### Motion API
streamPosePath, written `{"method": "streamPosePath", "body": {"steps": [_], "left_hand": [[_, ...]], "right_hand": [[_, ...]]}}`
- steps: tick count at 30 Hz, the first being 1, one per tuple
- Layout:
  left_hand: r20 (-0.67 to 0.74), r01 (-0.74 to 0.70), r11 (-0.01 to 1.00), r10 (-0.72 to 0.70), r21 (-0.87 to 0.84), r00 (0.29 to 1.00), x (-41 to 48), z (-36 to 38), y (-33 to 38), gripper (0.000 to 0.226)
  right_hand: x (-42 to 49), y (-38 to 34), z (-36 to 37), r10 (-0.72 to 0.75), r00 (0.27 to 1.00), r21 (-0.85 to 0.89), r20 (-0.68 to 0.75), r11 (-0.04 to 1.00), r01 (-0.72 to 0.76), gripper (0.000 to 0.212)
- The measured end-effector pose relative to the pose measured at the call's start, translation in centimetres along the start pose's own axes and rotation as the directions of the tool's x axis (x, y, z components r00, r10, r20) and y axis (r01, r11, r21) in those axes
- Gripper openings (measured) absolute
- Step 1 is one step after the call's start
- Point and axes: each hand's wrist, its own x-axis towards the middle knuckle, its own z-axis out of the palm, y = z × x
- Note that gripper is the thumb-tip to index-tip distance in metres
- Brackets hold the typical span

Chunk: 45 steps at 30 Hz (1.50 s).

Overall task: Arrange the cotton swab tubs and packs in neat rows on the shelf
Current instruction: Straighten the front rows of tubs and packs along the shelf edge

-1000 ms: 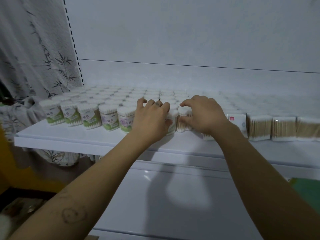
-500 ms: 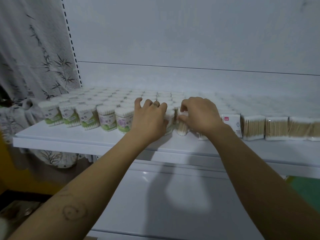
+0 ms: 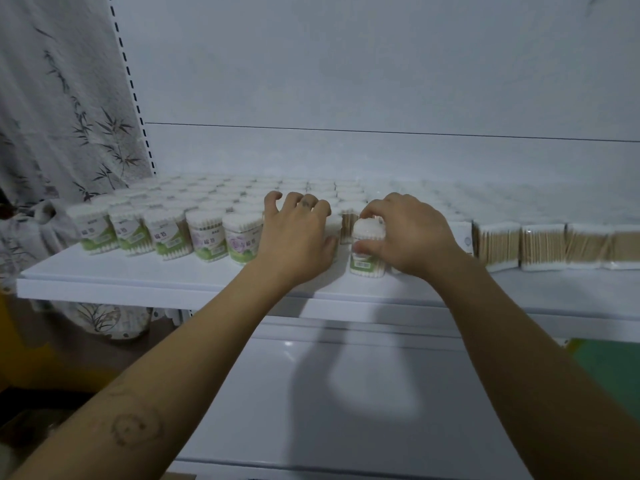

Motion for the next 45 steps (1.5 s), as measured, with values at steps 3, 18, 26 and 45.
{"method": "streamPosePath", "body": {"steps": [3,18,26,45], "left_hand": [[-0.038,-0.050,0.997,0.048,-0.062,0.998,-0.4,-0.8,0.3,0.041],[0.196,-0.156,0.975,0.186,-0.161,0.963,1.2,-3.0,-1.4,0.063],[0.214,-0.212,0.942,0.270,-0.261,0.939,2.2,-3.1,-1.8,0.067],[0.357,-0.086,0.979,0.149,-0.187,0.922,10.5,-1.7,-3.5,0.037]], "right_hand": [[0.2,0.0,0.1,0.010,1.000,-0.024,0.030,1.000,-0.009,0.040],[-1.3,0.6,1.1,0.048,0.997,0.160,-0.054,0.986,-0.039,0.038],[-0.8,0.2,0.0,0.020,0.998,0.123,-0.059,0.992,-0.012,0.029],[12.7,2.1,-0.6,-0.076,0.933,-0.003,0.353,0.997,0.082,0.040]]}}
